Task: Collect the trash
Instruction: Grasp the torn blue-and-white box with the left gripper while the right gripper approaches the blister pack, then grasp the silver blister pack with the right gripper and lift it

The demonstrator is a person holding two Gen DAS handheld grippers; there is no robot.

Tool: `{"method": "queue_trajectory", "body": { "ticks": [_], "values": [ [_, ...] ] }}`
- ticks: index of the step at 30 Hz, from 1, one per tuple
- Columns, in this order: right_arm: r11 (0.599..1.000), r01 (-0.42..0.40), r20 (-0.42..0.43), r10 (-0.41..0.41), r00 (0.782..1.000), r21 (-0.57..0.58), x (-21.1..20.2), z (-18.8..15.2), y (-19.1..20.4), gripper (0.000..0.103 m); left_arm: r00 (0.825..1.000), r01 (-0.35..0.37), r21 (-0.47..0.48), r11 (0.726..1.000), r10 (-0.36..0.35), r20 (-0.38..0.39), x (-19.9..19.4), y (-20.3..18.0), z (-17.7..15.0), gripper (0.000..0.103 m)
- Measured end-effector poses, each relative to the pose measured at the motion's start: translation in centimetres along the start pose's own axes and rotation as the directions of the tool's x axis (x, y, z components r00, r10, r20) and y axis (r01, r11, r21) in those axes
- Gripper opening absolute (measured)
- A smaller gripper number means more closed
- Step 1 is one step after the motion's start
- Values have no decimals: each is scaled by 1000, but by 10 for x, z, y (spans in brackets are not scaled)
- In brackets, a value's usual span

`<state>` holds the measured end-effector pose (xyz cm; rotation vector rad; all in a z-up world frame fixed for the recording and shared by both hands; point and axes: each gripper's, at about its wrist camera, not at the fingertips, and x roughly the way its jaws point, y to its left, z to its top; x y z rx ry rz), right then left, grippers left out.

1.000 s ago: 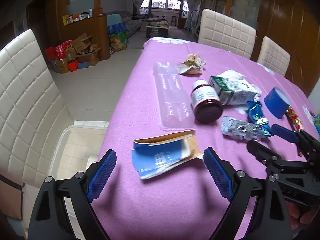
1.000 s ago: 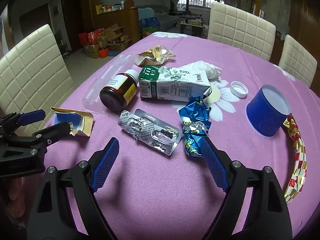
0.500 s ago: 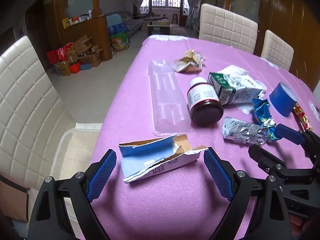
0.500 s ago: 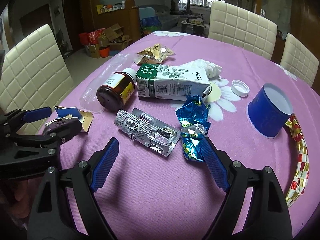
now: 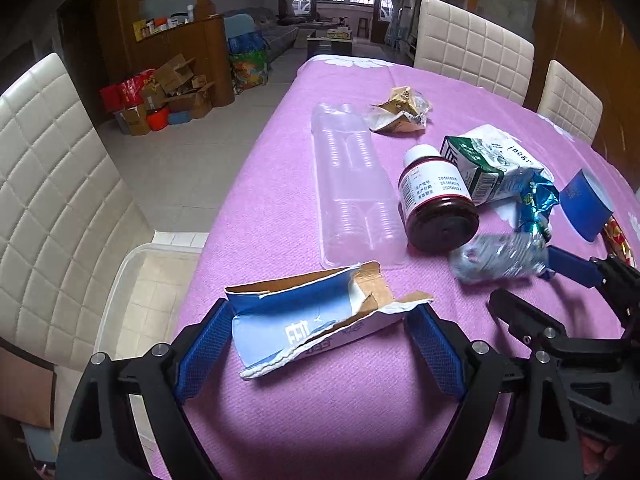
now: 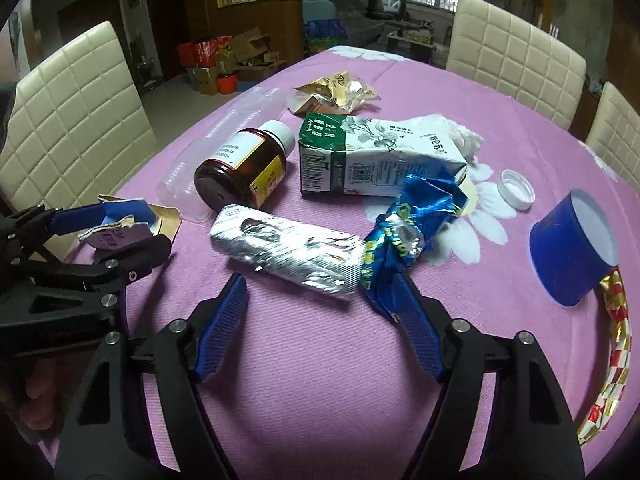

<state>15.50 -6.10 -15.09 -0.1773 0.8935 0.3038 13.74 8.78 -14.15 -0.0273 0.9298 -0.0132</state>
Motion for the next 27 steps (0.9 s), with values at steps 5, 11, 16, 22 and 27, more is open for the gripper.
{"method": "queue_trajectory", "body": {
  "ticks": [5,11,16,22,27],
  "values": [
    [999,15,19,-14,1000,-44,-3,-1,6,17,1000,16,39,999,-17,17,-3,-8,-2,85],
    [1000,-3,25,3,1000,-27,-11,-2,0,17,999,0,45,999,-2,53,-11,-9,-3,85],
    [999,-21,111,24,993,-27,-30,2,5,97,997,-34,25,999,32,74,-17,0,-5,85],
    [995,25,130,-12,992,-100,-25,17,30,88,993,-70,-11,997,71,95,-23,20,-2,85],
    [996,-31,72,37,997,-80,-1,26,33,82,988,-114,-26,993,116,102,-21,35,0,85]
  ]
}}
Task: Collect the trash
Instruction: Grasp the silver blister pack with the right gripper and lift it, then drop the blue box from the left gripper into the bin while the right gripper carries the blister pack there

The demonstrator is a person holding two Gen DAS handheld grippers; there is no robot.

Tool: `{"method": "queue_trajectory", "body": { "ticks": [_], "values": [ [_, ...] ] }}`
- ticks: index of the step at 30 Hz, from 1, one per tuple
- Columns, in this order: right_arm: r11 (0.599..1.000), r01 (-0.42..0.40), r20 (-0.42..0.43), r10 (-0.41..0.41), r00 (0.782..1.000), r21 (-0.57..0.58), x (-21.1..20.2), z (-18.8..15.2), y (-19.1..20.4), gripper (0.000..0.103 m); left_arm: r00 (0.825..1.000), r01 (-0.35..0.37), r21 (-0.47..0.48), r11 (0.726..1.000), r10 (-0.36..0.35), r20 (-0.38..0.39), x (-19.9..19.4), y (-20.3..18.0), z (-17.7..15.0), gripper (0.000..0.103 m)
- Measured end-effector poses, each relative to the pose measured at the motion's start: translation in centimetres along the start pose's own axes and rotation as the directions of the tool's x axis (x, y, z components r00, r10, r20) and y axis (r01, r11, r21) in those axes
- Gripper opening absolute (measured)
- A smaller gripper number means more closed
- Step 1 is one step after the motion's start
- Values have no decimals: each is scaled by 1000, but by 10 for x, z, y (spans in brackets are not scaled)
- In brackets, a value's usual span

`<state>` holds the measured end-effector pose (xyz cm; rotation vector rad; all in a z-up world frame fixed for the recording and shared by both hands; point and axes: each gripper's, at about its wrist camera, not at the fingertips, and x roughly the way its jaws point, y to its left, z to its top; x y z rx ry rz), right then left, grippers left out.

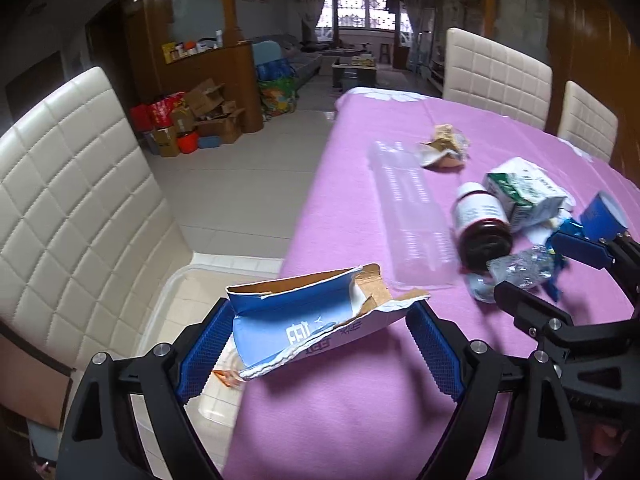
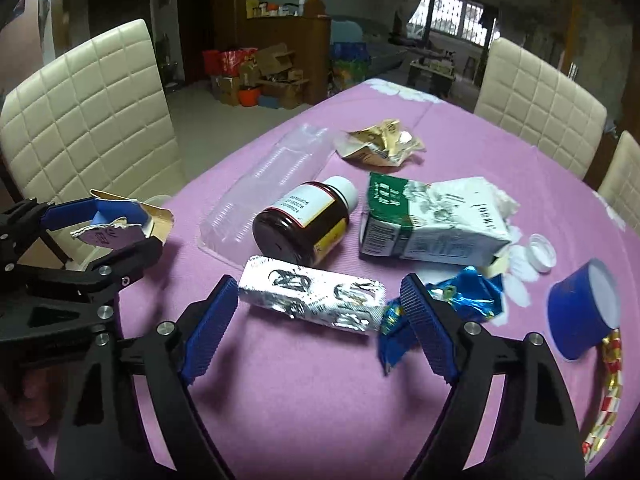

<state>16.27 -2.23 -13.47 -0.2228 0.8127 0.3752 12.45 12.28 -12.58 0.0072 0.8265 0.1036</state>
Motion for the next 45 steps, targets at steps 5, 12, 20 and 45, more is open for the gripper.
{"method": "queue_trajectory", "body": {
  "ticks": [5,12,20,45],
  "values": [
    [1000,16,-51,-16,999,2,19,-2,2,82,1000,12,-6,1000,-12,-5,4,5,0,85],
    [1000,6,-68,-5,998,21,15,-7,-3,36,1000,20,16,1000,-20,4,1,-2,-1,85],
    [999,-32,-22,32,999,1,-12,-5,10,33,999,37,6,999,-37,26,-14,2,-5,85],
    [979,-154,40,161,986,-134,-31,39,119,33,989,-101,-153,983,116,93,-59,111,-29,85]
  ]
}}
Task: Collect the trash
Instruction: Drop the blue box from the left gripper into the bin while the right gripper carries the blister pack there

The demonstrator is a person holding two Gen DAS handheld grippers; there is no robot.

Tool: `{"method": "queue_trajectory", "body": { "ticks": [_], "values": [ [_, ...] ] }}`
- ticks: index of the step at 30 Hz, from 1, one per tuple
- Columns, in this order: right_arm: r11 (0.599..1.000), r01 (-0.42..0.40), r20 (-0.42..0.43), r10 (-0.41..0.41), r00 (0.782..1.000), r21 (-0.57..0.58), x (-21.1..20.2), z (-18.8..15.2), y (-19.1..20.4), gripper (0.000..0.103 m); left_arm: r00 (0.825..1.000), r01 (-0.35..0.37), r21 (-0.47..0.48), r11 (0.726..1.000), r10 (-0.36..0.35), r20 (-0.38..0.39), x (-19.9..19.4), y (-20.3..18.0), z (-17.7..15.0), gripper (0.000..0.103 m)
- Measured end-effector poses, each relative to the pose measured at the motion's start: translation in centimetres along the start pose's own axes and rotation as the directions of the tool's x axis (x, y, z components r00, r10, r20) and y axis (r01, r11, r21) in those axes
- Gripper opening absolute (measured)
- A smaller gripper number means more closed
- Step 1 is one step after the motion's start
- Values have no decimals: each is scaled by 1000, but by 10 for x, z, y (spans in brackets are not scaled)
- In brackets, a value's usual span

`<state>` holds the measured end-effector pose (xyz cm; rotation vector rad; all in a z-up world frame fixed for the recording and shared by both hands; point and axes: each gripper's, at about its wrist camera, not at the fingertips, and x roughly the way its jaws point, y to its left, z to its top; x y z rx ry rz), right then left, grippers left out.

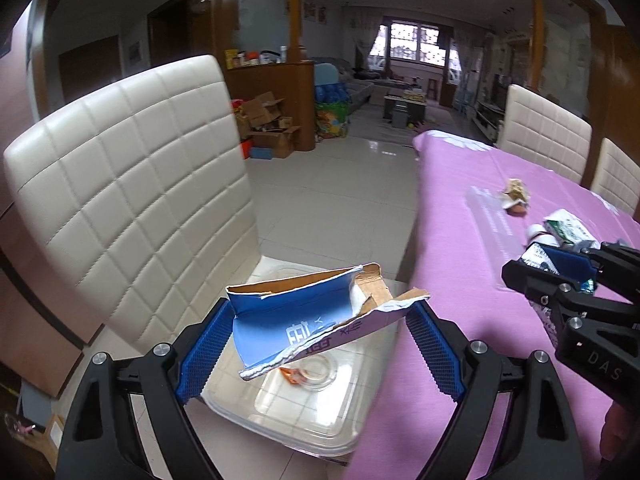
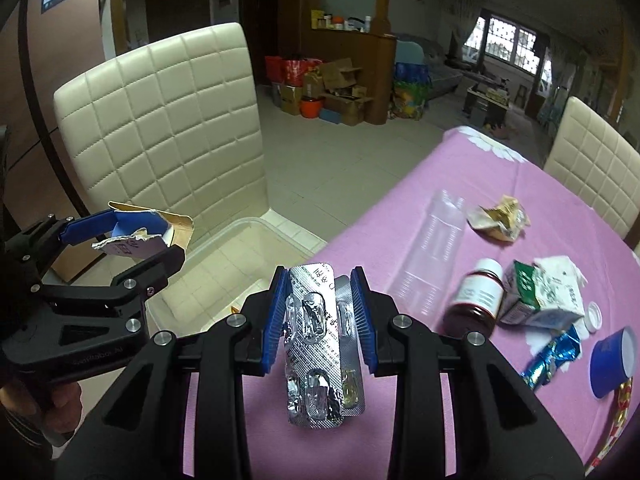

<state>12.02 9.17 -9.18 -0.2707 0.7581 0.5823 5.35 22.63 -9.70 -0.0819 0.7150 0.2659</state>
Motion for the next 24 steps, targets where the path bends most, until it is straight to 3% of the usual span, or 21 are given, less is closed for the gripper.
{"method": "queue_trajectory", "body": {
  "ticks": [11,24],
  "values": [
    [1000,-6,18,6,1000,-31,14,24,23,34,1000,-17,-30,999,16,-17,20,17,6,85],
    [1000,23,8,-23,1000,5,27,27,7,34,999,-6,-70,998,3,-41,40,26,10,86]
  ]
}}
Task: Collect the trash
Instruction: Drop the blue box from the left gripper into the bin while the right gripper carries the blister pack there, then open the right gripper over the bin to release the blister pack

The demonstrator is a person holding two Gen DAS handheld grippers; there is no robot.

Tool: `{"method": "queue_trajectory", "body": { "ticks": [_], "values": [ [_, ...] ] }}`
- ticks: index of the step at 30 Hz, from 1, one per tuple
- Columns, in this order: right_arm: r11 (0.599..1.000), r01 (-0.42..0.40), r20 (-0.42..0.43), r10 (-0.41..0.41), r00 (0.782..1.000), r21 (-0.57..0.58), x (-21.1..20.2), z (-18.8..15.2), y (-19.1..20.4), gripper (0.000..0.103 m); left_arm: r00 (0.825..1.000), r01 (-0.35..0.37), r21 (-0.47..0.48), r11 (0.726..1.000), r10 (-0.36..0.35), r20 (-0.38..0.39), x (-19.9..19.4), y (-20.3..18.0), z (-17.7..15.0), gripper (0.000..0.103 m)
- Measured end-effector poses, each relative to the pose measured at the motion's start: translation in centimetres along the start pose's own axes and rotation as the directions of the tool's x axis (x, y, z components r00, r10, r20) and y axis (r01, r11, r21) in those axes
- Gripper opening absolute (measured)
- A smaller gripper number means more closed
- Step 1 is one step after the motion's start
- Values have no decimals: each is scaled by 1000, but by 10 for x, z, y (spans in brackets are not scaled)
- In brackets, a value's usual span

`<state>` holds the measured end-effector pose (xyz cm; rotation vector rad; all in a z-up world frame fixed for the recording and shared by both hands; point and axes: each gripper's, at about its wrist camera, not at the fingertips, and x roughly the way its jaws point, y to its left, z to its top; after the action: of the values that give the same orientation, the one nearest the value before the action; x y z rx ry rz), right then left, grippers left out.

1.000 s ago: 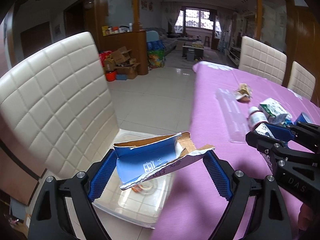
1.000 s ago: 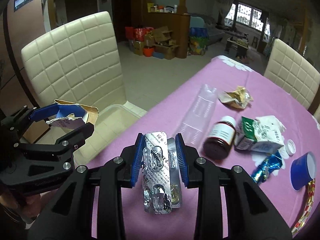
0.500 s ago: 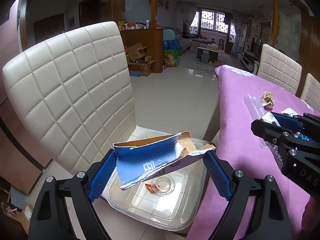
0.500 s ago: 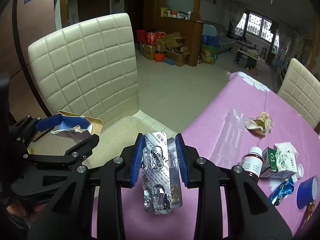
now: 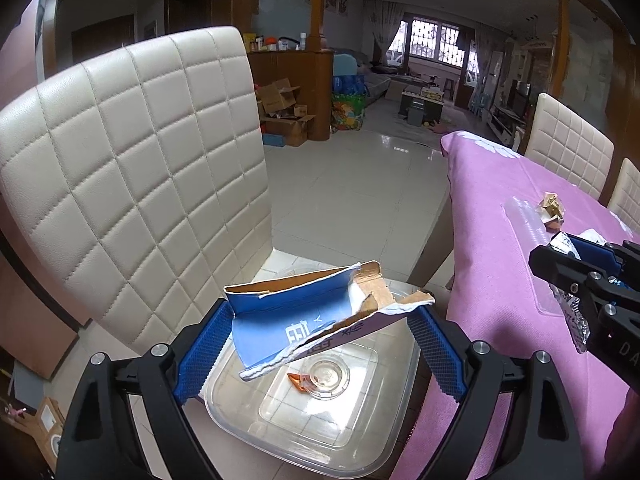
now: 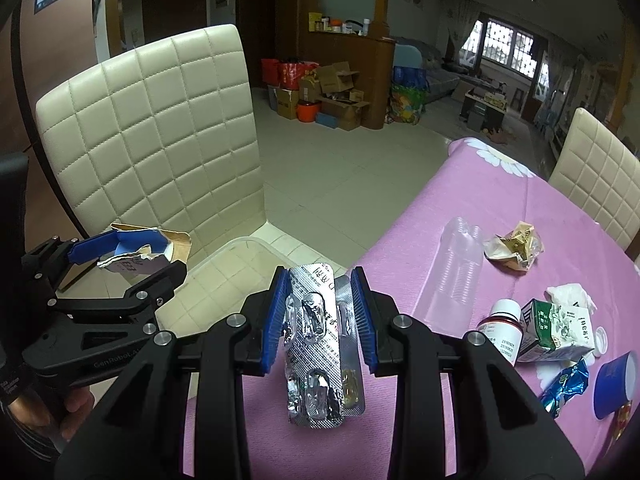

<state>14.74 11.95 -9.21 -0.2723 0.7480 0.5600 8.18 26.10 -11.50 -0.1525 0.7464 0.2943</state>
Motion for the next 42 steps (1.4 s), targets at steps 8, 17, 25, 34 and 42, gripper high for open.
{"method": "queue_trajectory", "body": {
  "ticks": [8,17,25,34,42],
  "values": [
    [1000,-4,-18,4,1000,13,9,-2,-5,34,1000,-8,4,1000,8,-2,7,4,-4,90],
    [1000,-17,-40,16,999,-5,17,-4,3,35,1000,-11,-17,1000,11,-10,7,14,-8,90],
    [996,-65,-54,62,997,-54,26,-1,25,39,997,-77,-26,997,77,-3,-3,27,-16,90],
    [995,-57,-5,56,998,-83,21,4,40,74,995,-100,-23,995,100,19,-13,39,-21,90],
    [998,-25,-9,25,1000,-56,17,-1,29,74,997,-73,-7,997,73,19,-17,29,-21,90]
  ]
}}
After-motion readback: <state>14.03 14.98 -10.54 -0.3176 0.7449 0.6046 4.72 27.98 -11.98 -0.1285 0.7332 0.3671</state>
